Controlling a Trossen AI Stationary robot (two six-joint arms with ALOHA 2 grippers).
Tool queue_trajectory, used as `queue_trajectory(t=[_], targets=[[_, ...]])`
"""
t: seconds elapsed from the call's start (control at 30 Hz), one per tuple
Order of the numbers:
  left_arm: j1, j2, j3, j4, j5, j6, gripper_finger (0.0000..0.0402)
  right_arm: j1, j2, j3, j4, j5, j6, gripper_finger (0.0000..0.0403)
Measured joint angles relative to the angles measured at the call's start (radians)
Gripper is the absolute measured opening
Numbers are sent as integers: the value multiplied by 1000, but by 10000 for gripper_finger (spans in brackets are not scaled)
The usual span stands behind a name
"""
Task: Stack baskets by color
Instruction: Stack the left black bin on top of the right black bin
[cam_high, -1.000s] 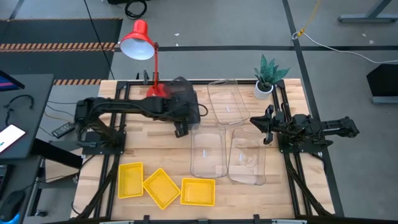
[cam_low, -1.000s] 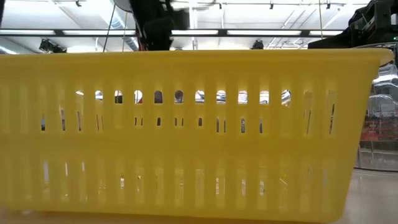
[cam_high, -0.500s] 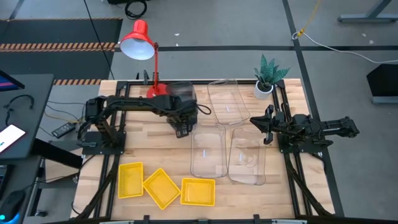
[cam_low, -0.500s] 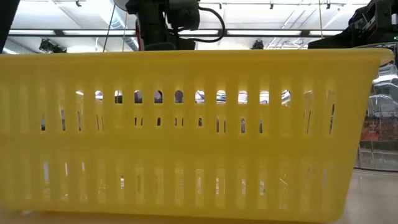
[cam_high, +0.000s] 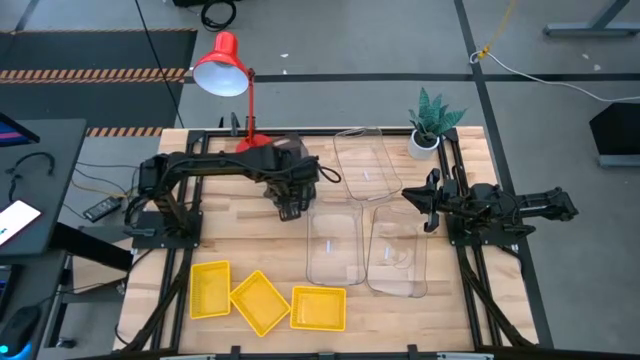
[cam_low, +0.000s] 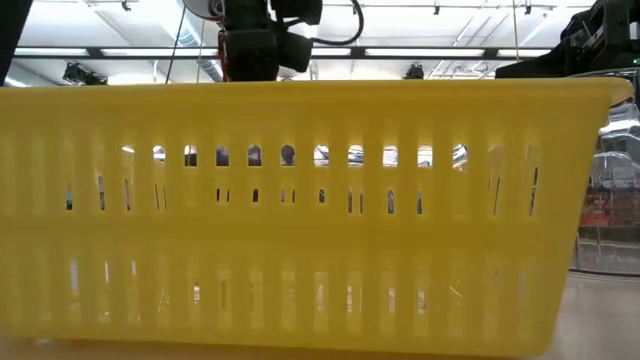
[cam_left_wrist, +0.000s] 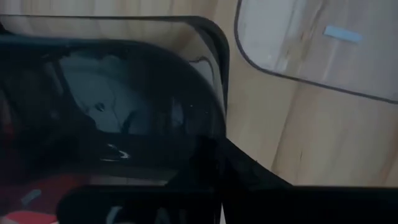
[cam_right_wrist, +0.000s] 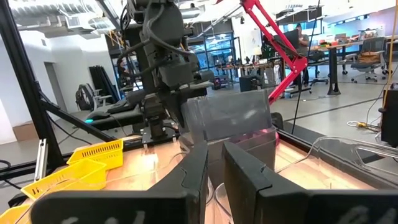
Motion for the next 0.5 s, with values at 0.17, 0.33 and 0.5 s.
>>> queue_trajectory(t=[0.17, 0.33, 0.5], targets=[[2, 34, 0, -11, 1, -21, 4, 0, 0, 0, 0, 0, 0, 54], [8, 70, 1, -17, 1, -37, 5, 0, 0, 0, -1, 1, 0, 54], [-4, 78, 0, -6, -10, -22, 48, 0, 3, 0, 10, 0, 0, 54]])
